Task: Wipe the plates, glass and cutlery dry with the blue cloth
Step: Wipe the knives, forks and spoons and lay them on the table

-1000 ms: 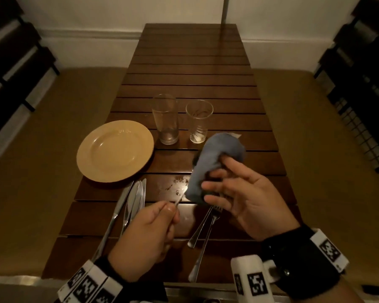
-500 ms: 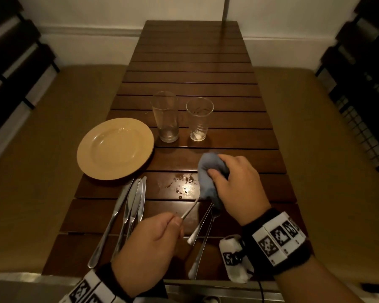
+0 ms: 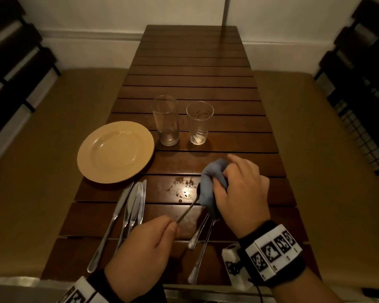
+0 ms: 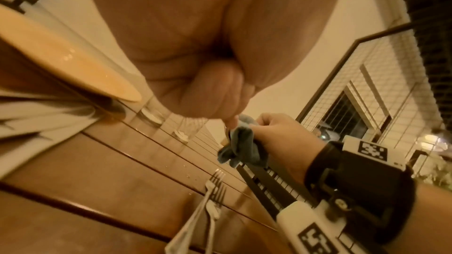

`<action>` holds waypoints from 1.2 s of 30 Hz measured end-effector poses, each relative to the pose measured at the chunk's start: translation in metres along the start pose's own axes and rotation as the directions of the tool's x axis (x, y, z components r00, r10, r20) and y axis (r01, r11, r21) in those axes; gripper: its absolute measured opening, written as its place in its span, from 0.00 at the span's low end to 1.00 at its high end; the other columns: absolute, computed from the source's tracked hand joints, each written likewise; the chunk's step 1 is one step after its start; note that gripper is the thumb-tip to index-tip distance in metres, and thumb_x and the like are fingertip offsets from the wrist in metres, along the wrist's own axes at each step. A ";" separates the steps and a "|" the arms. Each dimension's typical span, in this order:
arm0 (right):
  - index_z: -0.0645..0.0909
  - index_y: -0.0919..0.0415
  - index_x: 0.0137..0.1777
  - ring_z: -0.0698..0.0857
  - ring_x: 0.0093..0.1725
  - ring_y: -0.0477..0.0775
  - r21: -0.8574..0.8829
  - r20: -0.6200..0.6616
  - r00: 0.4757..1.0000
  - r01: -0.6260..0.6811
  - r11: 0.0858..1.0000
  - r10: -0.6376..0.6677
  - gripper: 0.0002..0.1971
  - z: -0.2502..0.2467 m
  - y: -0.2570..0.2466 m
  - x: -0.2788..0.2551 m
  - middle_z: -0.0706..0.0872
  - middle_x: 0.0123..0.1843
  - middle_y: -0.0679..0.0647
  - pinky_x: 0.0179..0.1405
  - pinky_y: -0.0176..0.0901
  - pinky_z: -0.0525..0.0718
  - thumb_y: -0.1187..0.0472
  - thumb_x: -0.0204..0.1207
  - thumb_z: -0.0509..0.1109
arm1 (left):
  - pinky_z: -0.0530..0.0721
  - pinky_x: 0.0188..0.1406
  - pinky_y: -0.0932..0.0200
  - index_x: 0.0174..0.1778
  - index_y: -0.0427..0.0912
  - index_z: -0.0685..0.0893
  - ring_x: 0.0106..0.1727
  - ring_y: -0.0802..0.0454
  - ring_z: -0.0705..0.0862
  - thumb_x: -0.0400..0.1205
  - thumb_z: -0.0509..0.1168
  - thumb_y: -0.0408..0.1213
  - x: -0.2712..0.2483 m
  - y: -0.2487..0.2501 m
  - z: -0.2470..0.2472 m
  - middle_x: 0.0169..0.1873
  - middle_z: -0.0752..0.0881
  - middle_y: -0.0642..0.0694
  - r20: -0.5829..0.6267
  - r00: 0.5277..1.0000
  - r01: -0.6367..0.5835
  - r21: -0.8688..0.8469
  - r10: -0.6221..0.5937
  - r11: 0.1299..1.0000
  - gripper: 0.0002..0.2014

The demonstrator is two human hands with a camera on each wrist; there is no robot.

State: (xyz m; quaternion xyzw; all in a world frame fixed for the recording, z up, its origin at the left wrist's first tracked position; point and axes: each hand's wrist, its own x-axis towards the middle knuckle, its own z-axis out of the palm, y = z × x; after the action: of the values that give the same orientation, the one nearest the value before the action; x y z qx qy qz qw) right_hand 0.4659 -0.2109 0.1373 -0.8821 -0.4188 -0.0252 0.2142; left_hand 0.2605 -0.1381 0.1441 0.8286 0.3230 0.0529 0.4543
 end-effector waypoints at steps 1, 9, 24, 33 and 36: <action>0.76 0.50 0.47 0.80 0.59 0.51 0.010 0.045 0.999 -0.028 1.000 0.027 0.04 -0.001 0.002 0.002 0.84 0.55 0.47 0.54 0.48 0.70 0.52 0.79 0.67 | 0.76 0.29 0.68 0.41 0.52 0.83 0.32 0.57 0.82 0.89 0.57 0.42 0.000 -0.003 -0.002 0.29 0.84 0.50 -0.005 1.000 0.010 0.026 -0.010 1.000 0.13; 0.75 0.53 0.53 0.84 0.36 0.34 0.645 0.102 0.939 -0.314 0.697 0.328 0.08 -0.015 0.024 0.005 0.85 0.42 0.47 0.29 0.30 0.81 0.54 0.80 0.71 | 0.79 0.34 0.52 0.47 0.56 0.81 0.26 0.58 0.79 0.89 0.53 0.48 -0.005 -0.011 -0.008 0.27 0.82 0.48 -0.100 0.955 0.270 -0.101 -0.280 0.957 0.12; 0.70 0.46 0.79 0.76 0.65 0.46 0.408 0.120 0.960 0.185 0.894 -0.254 0.26 0.007 -0.027 -0.020 0.76 0.67 0.45 0.65 0.48 0.80 0.48 0.81 0.64 | 0.68 0.18 0.64 0.38 0.37 0.79 0.18 0.58 0.68 0.89 0.56 0.39 0.002 0.002 -0.007 0.18 0.73 0.49 0.036 0.982 0.185 -0.392 -0.186 0.901 0.16; 0.81 0.59 0.68 0.83 0.57 0.56 0.225 -0.004 0.915 0.393 0.892 -0.403 0.22 -0.002 -0.027 -0.021 0.84 0.60 0.58 0.57 0.52 0.84 0.54 0.75 0.66 | 0.69 0.22 0.64 0.31 0.48 0.80 0.22 0.56 0.69 0.89 0.57 0.35 -0.007 0.001 -0.003 0.20 0.73 0.49 0.066 0.996 0.088 -0.418 -0.067 0.904 0.19; 0.80 0.57 0.70 0.81 0.58 0.51 0.273 -0.005 0.989 0.142 0.952 -0.146 0.21 -0.006 -0.013 0.010 0.83 0.63 0.57 0.61 0.45 0.83 0.64 0.77 0.71 | 0.70 0.23 0.66 0.32 0.49 0.81 0.21 0.59 0.71 0.89 0.57 0.37 -0.014 0.003 0.002 0.19 0.75 0.48 0.058 0.998 0.057 -0.406 -0.036 0.912 0.18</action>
State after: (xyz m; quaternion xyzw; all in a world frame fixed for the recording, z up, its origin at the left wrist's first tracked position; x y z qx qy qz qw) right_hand 0.4631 -0.1988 0.1495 -0.8115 -0.4832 0.0237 0.3278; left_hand 0.2517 -0.1494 0.1483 0.7088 0.3134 0.0878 0.6259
